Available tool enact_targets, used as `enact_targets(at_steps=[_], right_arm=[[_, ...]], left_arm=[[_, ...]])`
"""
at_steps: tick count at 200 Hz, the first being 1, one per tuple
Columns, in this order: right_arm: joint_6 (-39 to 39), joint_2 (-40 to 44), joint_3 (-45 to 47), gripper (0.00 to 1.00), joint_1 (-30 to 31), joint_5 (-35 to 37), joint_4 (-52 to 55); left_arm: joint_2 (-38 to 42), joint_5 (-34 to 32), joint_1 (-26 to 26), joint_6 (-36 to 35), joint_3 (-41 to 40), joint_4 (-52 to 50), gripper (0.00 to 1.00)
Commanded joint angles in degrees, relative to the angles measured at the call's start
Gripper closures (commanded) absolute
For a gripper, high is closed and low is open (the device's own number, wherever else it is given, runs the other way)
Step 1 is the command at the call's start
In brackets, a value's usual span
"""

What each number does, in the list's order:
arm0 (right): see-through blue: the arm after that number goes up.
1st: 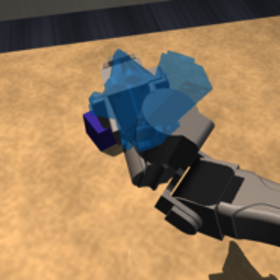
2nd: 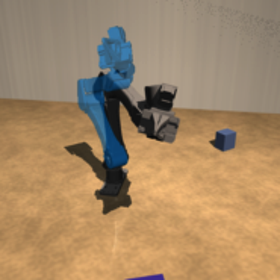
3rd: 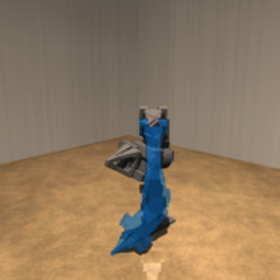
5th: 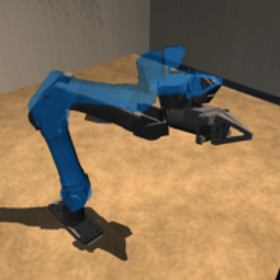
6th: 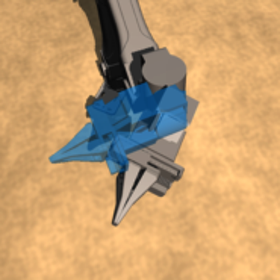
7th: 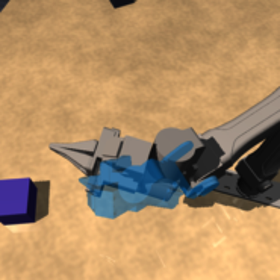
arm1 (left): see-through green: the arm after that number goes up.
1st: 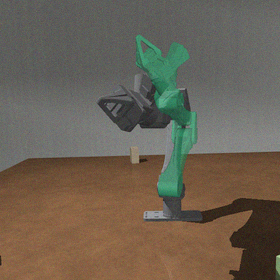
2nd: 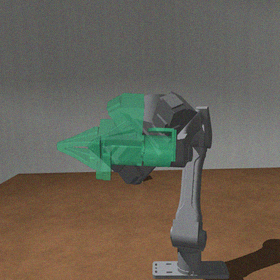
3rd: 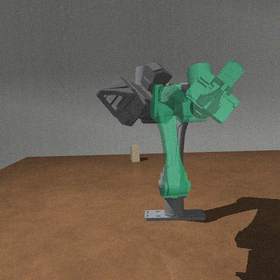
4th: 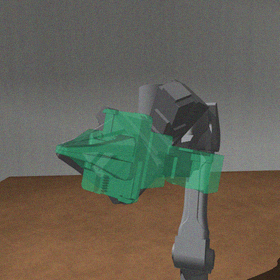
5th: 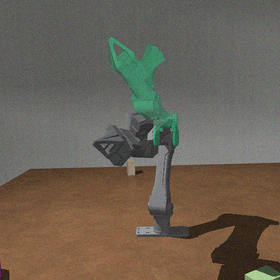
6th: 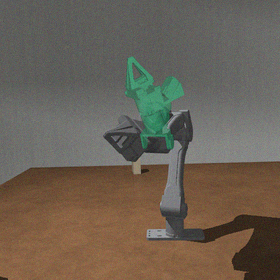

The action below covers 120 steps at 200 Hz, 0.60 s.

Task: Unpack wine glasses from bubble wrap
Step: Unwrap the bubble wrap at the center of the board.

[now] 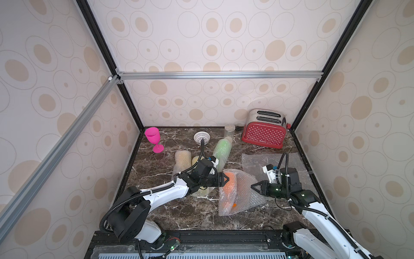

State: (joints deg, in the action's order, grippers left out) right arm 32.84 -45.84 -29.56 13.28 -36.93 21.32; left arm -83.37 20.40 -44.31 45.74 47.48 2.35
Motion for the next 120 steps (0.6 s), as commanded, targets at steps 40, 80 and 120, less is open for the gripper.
enact_targets(at_steps=[40,80,120], right_arm=[[6.4,0.5,-1.1,1.00,2.5,-5.0,-10.6],[7.0,-1.1,-1.3,1.00,5.6,-3.9,-11.7],[3.8,-2.9,-2.7,1.00,8.3,-0.7,-8.6]], left_arm=[[-5.8,-1.6,-4.5,-2.6,5.3,-2.6,0.31],[-7.3,-6.2,-6.9,-3.9,7.1,-6.1,0.25],[-11.6,-7.8,-8.7,-3.5,9.4,-6.2,0.25]])
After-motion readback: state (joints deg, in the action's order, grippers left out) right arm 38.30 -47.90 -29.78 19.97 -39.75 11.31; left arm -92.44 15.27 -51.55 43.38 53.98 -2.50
